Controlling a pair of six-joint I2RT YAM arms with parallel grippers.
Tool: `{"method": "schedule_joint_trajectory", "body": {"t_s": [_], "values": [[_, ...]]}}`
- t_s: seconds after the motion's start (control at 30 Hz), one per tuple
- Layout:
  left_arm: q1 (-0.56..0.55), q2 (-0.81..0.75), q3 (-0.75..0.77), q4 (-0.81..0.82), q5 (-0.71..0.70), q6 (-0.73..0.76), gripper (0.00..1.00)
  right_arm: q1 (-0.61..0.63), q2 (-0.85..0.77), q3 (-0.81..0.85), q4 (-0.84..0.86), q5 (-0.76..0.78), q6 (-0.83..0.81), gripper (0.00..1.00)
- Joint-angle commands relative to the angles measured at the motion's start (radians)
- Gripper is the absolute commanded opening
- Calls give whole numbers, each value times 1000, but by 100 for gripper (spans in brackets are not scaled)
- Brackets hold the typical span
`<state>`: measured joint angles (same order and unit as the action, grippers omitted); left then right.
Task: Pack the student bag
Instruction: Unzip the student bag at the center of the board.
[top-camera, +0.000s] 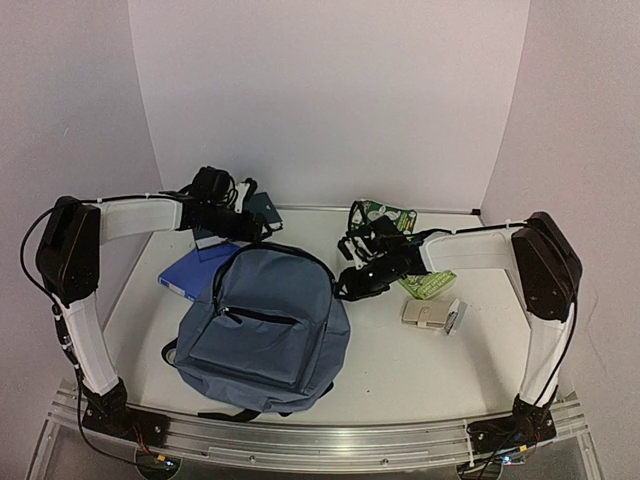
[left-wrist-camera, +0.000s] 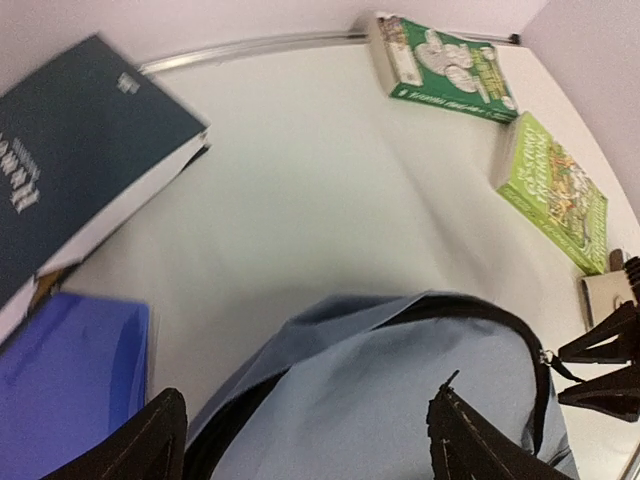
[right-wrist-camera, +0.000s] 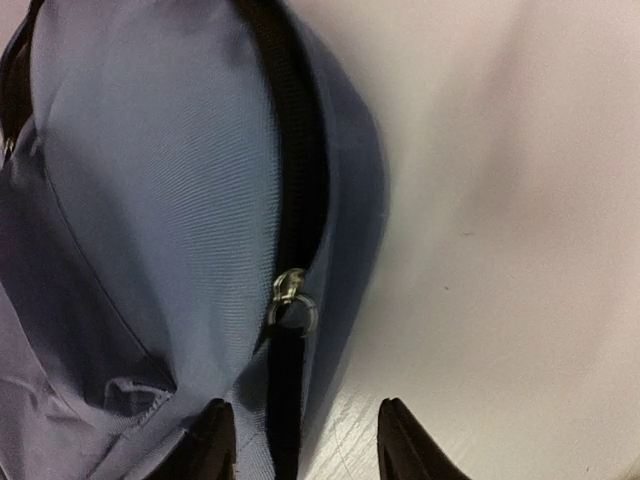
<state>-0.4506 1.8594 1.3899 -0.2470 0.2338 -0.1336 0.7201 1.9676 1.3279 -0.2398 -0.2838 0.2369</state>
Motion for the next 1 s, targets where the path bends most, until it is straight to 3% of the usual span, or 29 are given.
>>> {"method": "schedule_joint_trajectory", "body": {"t_s": [0.0, 0.1, 0.33, 0.6, 0.67, 0.83, 0.97], "values": [[-8, 106, 138, -59, 185, 222, 82, 6, 33, 58, 5, -81, -28, 19], [-35, 169, 219, -88, 221, 303, 82, 6, 42, 58, 14, -107, -17, 0], [-120, 317, 345, -149, 167, 491, 80, 6, 33, 37, 28, -120, 1, 0], [-155, 405, 386, -152, 159, 543, 77, 6, 34, 43, 33, -112, 22, 0], [-162, 426, 401, -158, 127, 540, 68, 6, 36, 44, 33, -116, 27, 0], [-164, 459, 406, -153, 49, 510, 29, 9, 24, 30, 31, -126, 47, 0], [-163, 438, 350, -91, -4, 476, 4, 29, -1, -8, 28, -130, 74, 0]]}}
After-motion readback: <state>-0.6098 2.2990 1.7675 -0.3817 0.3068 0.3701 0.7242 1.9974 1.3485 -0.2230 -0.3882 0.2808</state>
